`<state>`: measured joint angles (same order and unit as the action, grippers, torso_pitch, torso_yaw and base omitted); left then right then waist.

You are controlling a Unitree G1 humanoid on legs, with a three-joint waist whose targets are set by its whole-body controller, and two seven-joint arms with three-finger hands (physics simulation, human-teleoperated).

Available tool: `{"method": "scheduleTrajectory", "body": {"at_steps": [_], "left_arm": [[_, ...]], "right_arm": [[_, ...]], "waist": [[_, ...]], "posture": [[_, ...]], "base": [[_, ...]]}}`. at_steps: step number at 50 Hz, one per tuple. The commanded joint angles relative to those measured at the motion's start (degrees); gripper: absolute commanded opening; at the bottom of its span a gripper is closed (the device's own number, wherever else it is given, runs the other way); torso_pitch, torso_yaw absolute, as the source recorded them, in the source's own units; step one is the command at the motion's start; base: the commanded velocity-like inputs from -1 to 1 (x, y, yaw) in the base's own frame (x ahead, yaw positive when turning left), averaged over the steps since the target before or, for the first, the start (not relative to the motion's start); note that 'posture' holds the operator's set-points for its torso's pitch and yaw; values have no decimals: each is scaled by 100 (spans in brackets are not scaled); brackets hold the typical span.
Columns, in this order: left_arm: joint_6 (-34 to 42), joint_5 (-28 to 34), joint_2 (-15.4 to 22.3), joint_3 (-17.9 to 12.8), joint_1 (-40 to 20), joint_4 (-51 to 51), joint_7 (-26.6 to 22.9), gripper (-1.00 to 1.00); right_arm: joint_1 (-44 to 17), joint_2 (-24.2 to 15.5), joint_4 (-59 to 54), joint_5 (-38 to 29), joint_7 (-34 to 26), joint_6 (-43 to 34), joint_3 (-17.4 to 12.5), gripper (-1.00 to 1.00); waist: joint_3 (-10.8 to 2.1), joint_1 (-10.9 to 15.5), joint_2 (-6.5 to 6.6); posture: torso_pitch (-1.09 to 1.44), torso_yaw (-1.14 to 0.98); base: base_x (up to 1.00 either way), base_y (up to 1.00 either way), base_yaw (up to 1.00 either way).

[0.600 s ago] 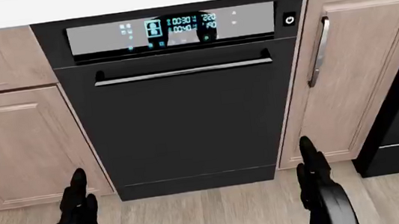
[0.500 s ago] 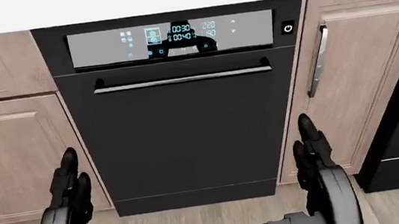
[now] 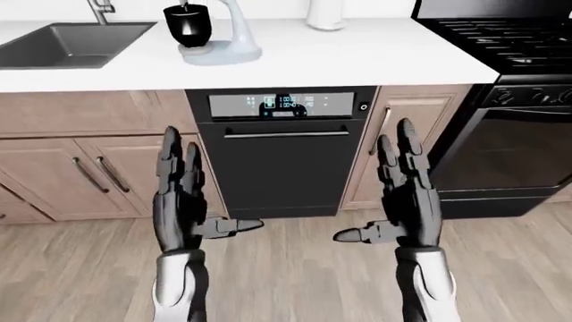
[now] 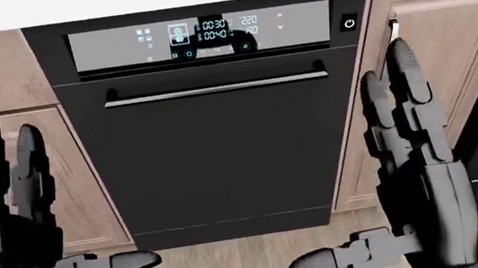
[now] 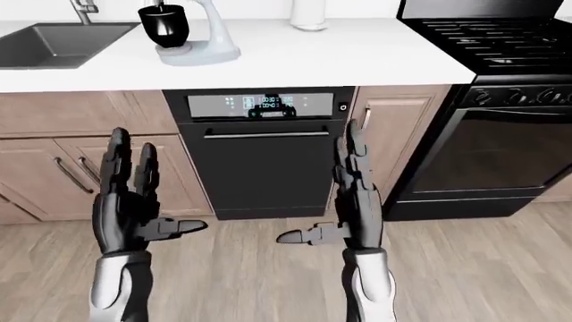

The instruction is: Open the stand mixer head.

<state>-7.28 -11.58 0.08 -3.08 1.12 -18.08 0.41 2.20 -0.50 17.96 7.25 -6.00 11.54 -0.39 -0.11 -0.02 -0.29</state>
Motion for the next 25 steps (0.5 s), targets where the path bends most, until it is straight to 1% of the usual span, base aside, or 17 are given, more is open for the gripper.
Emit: {"method": "scheduleTrajectory", "body": {"at_steps": [1,6,8,11,14,18,21,25], "left_arm": [[395,-169,31,-40,-192,-661,158,100],[1453,-559,157,-281,-709,-1663,618,100],[2040,-1012,230,-485,-996,-2025,945,100],[2425,-1334,374,-617,-1232,-2360,1228,100],[2648,-1521,484,-682,-1436,-2571,1434,100],[2971,-1864,674,-829,-1741,-2876,1773,100],[3073,-2030,811,-911,-1867,-3026,1910,100],[3047,-2104,897,-967,-1881,-3015,1949,100]], "right_arm": [[-199,-9,745,-5,67,-433,19,100],[-674,-52,1890,76,296,-1641,-37,100],[-957,-85,2375,107,413,-2227,-64,100],[-1264,-128,2816,141,537,-2788,-93,100],[-1537,-142,3166,113,636,-3224,-49,100],[-2048,-180,3645,306,819,-3939,-126,100],[-2207,-230,3704,401,908,-4077,-171,100],[-2155,-262,3695,364,887,-4048,-105,100]], "waist": [[-92,2,1],[-62,9,16],[-47,9,17],[-17,7,28],[9,5,38],[39,9,50],[75,9,60],[104,12,67]], "posture": [[0,0],[0,0],[0,0],[0,0],[0,0],[0,0],[0,0],[0,0]], "base": [[0,0,0],[0,0,0],[0,0,0],[0,0,0],[0,0,0],[0,0,0],[0,0,0],[0,0,0]]}}
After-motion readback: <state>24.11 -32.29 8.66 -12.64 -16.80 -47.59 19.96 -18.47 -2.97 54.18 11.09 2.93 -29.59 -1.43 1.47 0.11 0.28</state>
